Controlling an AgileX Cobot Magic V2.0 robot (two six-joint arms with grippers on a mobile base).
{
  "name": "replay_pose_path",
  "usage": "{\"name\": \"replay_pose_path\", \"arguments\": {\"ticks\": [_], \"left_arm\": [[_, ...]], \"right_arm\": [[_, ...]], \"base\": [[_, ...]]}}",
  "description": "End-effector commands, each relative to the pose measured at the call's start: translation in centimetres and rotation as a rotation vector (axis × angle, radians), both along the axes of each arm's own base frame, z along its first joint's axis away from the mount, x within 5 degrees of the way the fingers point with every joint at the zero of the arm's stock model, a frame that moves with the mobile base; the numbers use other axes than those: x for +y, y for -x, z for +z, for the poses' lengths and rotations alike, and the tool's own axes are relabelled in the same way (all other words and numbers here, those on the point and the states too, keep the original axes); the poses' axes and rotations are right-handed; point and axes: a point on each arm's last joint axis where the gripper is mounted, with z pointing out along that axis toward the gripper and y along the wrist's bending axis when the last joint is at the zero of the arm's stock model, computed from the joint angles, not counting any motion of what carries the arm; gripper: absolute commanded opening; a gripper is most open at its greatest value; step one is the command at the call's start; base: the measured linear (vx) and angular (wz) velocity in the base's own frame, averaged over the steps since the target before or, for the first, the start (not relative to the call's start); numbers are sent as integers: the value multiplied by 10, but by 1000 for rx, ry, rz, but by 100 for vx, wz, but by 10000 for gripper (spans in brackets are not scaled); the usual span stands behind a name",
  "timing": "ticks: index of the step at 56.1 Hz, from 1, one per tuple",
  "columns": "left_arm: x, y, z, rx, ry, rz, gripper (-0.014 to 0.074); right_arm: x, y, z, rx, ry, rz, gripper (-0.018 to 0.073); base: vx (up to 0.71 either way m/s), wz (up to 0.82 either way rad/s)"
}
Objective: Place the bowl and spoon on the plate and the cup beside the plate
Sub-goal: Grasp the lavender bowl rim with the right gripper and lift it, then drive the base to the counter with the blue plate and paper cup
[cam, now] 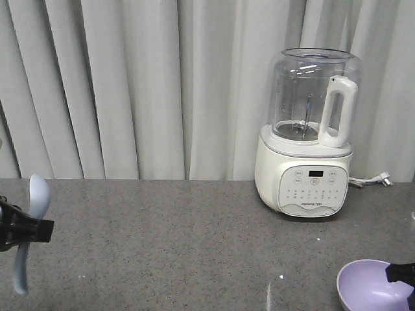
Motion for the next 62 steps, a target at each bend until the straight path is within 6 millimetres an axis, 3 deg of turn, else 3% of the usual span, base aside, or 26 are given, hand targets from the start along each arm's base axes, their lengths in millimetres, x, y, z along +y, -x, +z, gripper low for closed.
{"name": "replay_pose_path", "arguments": {"ticks": [1,16,23,29,46,55,62], "left_arm": [[-1,3,20,-116,40,-10,-6],[-1,2,24,-170,46,-8,-6],[0,3,32,-236,62,0,-6],[2,10,40,-300,46,-19,-6],[15,50,58,-439,46,-15,-3],[27,86,55,-572,90,7,0],[31,99,53,-637,109,16,0]], "right_arm": [[0,6,40,-163,49,-1,-11],[19,53,127,-519,105,78,-11],[35,90,168,-719,138,154,-11],[49,123,190,-886,184,223,-11],[77,188,182,-1135,115,272,-10],[82,197,179,-1150,85,278,-8],[85,197,178,-1147,69,300,-8]], "base": [[0,0],[0,0],[0,0],[0,0],[0,0],[0,0],[0,0]]}}
